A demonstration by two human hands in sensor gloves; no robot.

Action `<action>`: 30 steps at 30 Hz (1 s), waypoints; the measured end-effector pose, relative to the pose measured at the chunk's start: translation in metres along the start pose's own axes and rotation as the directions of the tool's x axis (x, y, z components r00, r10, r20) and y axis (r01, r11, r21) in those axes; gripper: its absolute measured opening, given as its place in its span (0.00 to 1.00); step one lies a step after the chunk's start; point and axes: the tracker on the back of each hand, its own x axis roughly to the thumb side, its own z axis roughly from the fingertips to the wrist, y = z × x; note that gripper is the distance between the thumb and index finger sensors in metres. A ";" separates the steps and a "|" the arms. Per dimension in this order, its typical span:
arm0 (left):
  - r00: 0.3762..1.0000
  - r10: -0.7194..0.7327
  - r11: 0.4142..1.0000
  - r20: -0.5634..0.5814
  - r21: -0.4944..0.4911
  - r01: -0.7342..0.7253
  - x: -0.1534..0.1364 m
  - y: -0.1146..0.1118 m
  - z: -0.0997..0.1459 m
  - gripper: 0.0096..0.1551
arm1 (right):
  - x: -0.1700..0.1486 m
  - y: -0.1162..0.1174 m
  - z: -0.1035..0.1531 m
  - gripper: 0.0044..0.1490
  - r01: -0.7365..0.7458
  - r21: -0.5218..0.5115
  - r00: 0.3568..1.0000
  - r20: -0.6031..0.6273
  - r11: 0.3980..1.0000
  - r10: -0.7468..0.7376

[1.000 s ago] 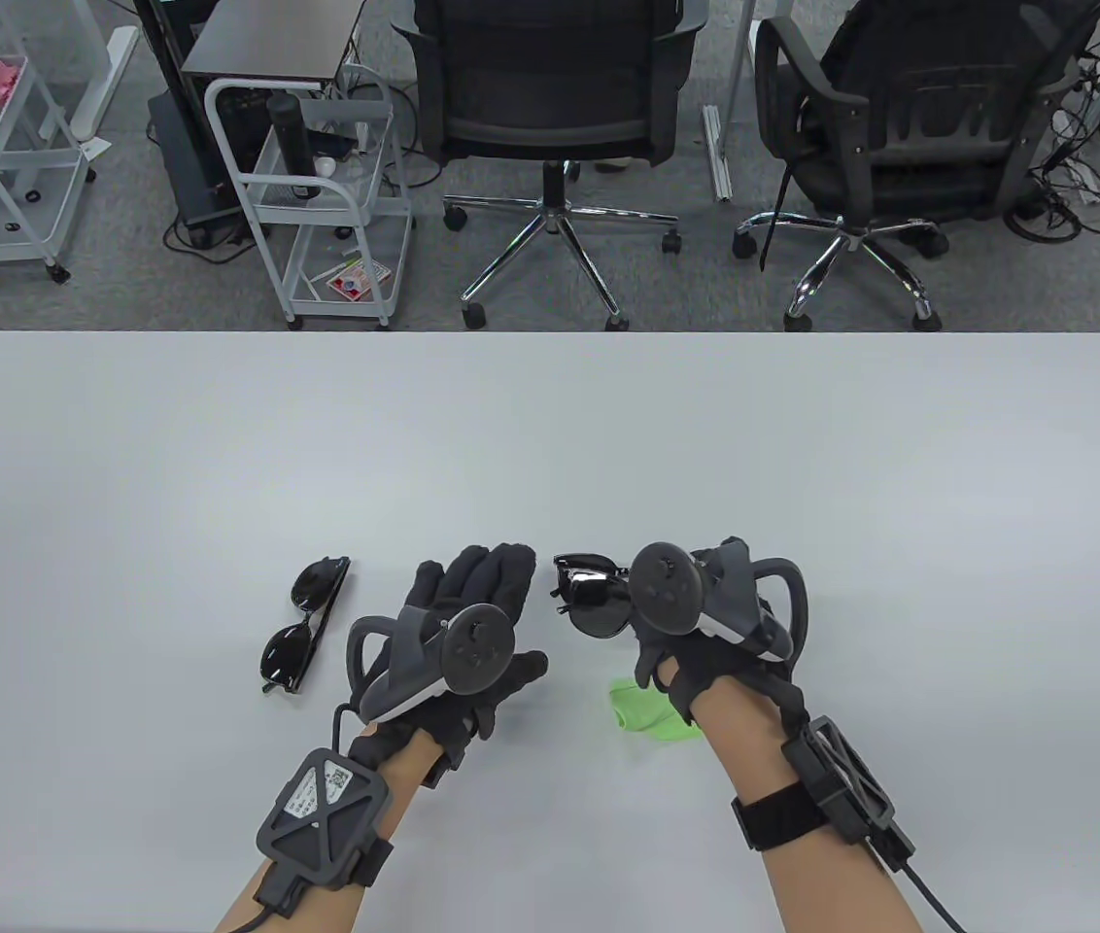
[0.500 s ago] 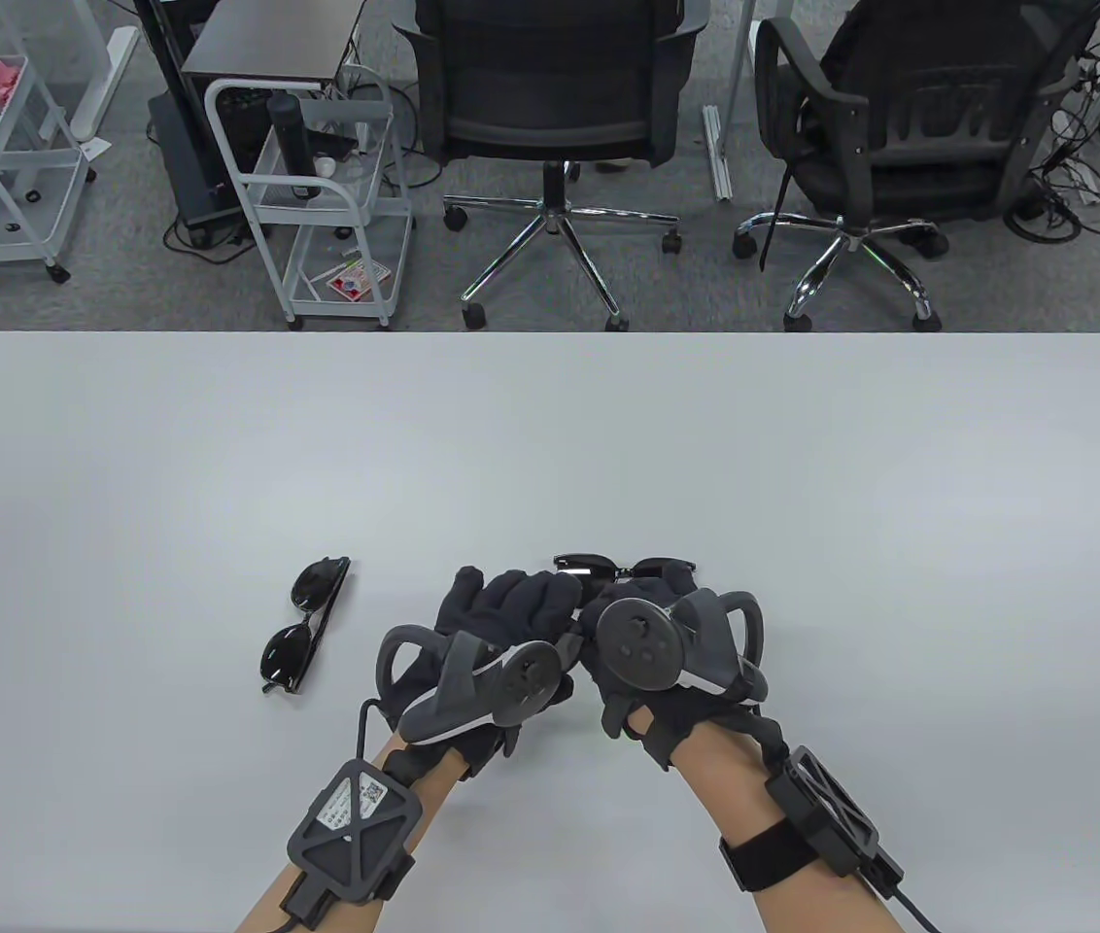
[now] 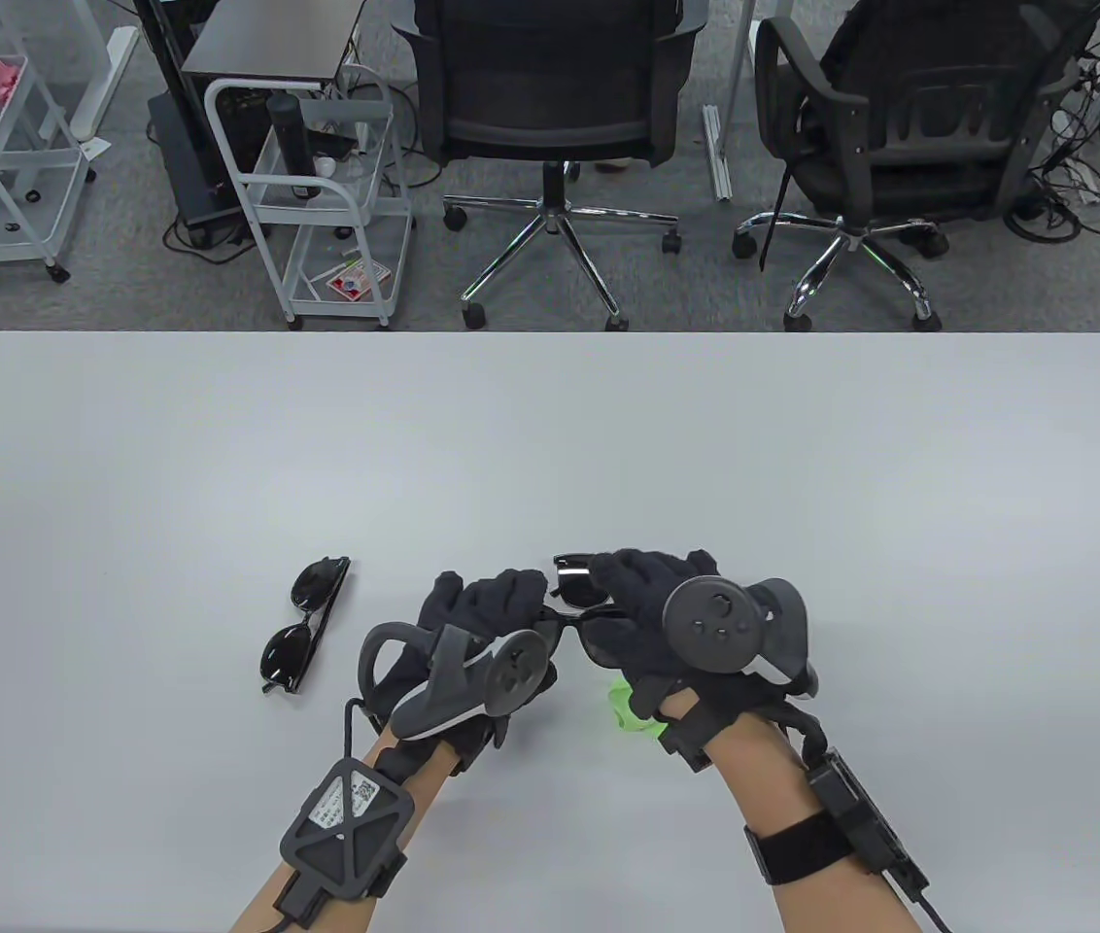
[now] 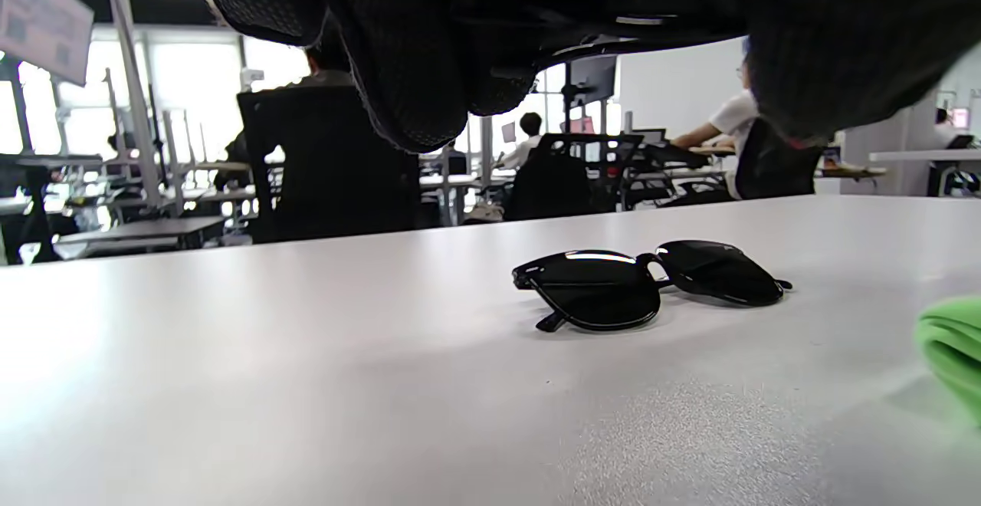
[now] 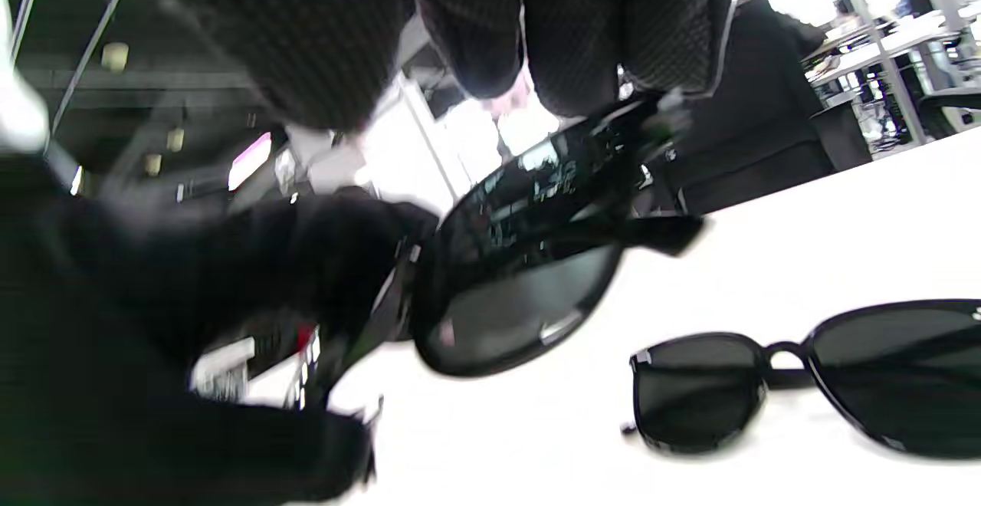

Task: Dust sunglasses

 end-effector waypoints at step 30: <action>0.536 0.815 0.426 -0.219 -0.401 -0.811 -0.016 -0.030 0.000 0.58 | -0.037 0.019 -0.002 0.26 0.374 0.054 0.920 -0.151 0.926 -0.362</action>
